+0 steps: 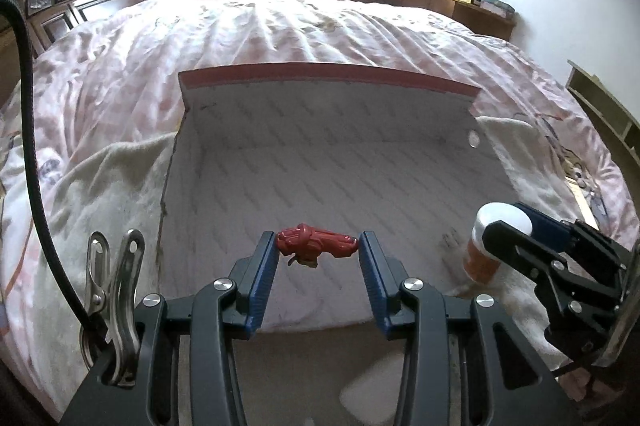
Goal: Organize rigid objects
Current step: 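Carry red toy and pill bottle into the box and release both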
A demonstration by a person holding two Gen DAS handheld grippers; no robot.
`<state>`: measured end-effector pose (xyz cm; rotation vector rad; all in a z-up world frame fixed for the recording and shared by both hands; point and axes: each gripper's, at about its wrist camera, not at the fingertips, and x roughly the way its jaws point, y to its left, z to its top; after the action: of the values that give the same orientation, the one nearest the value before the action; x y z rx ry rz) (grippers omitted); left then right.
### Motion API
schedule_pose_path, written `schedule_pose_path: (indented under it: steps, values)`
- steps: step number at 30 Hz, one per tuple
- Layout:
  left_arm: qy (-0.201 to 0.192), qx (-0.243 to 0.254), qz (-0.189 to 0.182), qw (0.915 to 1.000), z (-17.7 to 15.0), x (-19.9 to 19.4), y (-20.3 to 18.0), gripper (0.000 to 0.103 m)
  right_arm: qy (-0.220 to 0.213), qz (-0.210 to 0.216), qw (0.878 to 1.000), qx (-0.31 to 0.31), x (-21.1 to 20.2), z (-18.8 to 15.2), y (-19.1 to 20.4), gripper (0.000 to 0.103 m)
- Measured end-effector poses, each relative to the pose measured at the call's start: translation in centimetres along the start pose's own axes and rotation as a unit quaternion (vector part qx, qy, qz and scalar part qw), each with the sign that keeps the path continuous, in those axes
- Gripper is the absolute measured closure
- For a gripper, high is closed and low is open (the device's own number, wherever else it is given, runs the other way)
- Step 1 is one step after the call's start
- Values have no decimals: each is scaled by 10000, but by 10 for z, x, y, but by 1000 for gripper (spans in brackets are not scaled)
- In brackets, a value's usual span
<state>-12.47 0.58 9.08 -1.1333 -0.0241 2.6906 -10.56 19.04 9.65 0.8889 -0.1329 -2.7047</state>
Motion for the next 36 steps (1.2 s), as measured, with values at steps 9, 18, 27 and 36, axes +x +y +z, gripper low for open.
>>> schedule_pose_path:
  steps: [9,18,27,36]
  values:
    - [128,-49,168,9998,7,33,6,61,26,-139,9998,-166,36,8,-5,60]
    - [346,-168,275,9989,2,58,9,61,-9,-316,9991,-287,54,11,-12,60]
    - [238,-105,550,9982,8,66,5,61,0,-671,9953,-700,72,19,-14,60]
    - [255,-190,649,9974,12,69,6,59,114,-684,9955,-653,84,28,-24,60]
